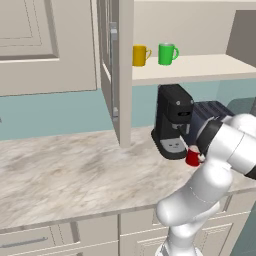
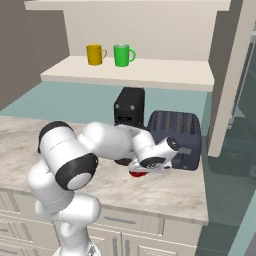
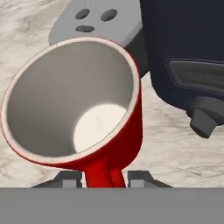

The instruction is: Pick the mug on the counter and place it in the cabinet with the handle facing the right, like the mugs already inside.

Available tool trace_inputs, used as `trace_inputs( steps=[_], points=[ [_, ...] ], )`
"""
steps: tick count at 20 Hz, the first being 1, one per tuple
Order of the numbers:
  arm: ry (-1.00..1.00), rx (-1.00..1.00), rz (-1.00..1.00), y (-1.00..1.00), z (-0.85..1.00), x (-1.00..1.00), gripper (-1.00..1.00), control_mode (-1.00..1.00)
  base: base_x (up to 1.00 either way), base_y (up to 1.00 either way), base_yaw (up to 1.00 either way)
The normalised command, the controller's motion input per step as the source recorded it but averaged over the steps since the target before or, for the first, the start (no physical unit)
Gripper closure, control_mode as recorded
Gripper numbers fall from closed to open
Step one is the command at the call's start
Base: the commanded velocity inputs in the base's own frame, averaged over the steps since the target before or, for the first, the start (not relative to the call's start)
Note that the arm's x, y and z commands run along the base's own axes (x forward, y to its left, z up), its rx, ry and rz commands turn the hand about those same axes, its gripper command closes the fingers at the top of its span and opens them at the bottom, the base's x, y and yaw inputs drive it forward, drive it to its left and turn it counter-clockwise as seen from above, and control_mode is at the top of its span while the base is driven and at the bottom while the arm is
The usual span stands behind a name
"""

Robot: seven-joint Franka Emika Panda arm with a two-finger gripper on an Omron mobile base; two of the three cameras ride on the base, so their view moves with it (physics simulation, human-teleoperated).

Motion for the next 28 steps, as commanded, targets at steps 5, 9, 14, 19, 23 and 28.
trace_inputs(
  steps=[5,9,14,19,23,28],
  points=[
    [-0.12,0.02,0.08,0.62,0.22,-0.13,1.0,-1.0,0.0,0.0,0.0],
    [-0.13,0.02,0.03,0.66,0.31,-0.21,1.0,-1.0,0.0,0.0,0.0],
    [-0.12,0.0,0.0,0.52,0.36,-0.28,1.0,-1.0,0.0,0.0,0.0],
    [-0.16,0.0,0.0,0.43,0.46,-0.47,1.0,-1.0,0.0,0.0,0.0],
    [-0.14,0.0,0.0,0.32,0.5,-0.41,1.0,-1.0,0.0,0.0,0.0],
    [-0.09,0.0,0.0,0.22,0.48,-0.27,1.0,-1.0,0.0,0.0,0.0]
  ],
)
